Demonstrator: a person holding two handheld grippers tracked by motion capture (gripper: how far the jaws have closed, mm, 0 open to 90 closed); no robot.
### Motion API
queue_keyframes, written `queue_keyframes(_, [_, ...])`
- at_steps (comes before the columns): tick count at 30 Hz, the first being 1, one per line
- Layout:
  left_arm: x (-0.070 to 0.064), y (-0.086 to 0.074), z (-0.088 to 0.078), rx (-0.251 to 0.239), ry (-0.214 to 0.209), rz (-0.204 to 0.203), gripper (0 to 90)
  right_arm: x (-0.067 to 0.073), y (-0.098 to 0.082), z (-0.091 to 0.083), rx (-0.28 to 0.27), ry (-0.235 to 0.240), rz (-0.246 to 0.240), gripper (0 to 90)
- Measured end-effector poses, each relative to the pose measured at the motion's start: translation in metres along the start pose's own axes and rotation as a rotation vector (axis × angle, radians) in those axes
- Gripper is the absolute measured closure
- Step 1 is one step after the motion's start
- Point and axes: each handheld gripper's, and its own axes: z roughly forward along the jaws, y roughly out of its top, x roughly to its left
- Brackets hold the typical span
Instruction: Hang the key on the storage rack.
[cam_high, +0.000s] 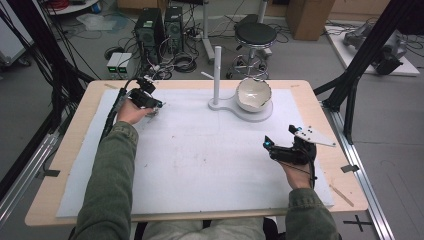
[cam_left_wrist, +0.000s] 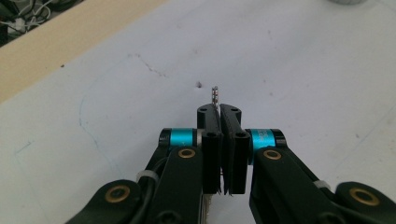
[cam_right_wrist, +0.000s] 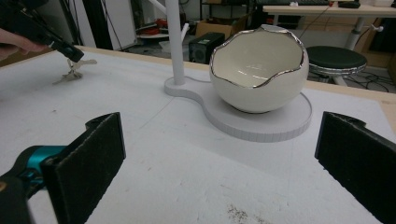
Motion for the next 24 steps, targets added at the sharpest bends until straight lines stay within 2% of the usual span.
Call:
queue_keyframes(4, [0.000, 0.002, -0.008, -0.025, -0.002, -0.006, 87.2, -0.001, 0.000, 0.000, -0.004, 0.001, 0.013, 0.6])
queue_keyframes(9, [-0.003, 0.005, -0.023, -0.048, 0.009, 0.010, 87.2, -0.002, 0.000, 0.000, -0.006, 0.003, 0.015, 0.5])
queue_keyframes(13, [-0.005, 0.008, -0.040, -0.091, 0.010, -0.004, 87.1, -0.002, 0.001, 0.001, -0.009, 0.006, 0.014, 0.6])
queue_keyframes(18, [-0.008, 0.010, -0.051, -0.120, 0.023, 0.001, 87.1, -0.004, 0.001, 0.001, -0.012, 0.008, 0.020, 0.6])
queue_keyframes(24, [-0.009, 0.013, -0.067, -0.175, 0.010, -0.018, 87.1, -0.003, 0.001, 0.001, -0.014, 0.013, 0.026, 0.5])
